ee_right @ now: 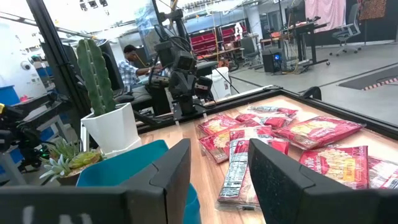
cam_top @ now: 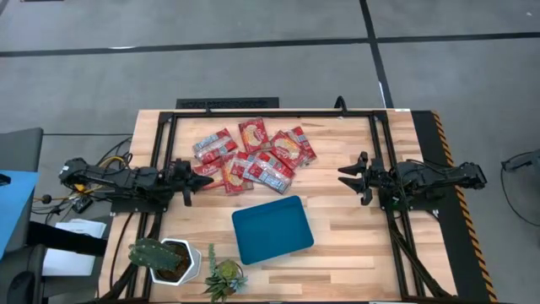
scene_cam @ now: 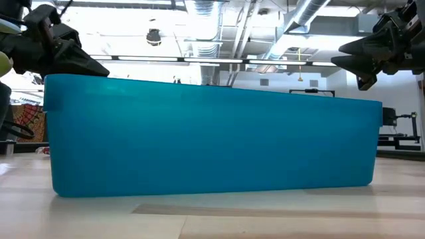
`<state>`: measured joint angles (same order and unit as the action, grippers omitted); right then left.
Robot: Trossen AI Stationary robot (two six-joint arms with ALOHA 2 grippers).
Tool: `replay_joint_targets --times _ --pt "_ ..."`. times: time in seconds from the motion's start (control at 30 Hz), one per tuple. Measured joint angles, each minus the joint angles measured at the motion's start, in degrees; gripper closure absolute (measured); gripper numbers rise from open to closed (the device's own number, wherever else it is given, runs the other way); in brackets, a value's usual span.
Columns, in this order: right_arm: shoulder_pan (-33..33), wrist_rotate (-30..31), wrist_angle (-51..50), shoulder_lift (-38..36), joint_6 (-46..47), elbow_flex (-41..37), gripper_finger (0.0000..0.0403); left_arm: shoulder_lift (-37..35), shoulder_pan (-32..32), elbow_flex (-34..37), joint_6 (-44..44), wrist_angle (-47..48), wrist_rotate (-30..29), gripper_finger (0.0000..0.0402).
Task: Sort popcorn bags into baskets
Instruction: Put the popcorn bag into the blue bin
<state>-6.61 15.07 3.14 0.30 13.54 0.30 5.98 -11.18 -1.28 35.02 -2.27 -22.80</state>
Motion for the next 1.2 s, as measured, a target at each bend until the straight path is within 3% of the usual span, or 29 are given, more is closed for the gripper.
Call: replay_joint_targets --times 0.1,0.3,0.43,0.67,0.97,1.2 --pt "-0.01 0.6 0.05 0.02 -1.0 0.0 0.0214 0.25 0.0 0.0 5.79 0.09 0.0 0.04" --pt "1.5 4.12 0.38 0.0 -12.33 0.0 0.0216 0.44 0.0 0.0 15.5 -0.39 -0.17 0.04" --pt "1.97 4.66 0.66 0.0 -12.5 0.0 0.0222 0.65 0.0 0.0 18.08 -0.27 -5.88 0.04" --pt "2.75 4.88 3.15 0.02 -0.5 0.39 0.0233 0.66 0.0 0.0 23.58 -1.08 -10.22 0.04" --pt "3.3 7.61 3.87 0.02 13.26 0.72 0.0231 0.66 0.0 0.0 24.03 -1.07 -17.05 0.04" --pt "3.76 7.44 3.96 0.02 16.08 0.9 0.0232 0.76 0.04 0.0 25.49 -1.04 -18.98 0.04"
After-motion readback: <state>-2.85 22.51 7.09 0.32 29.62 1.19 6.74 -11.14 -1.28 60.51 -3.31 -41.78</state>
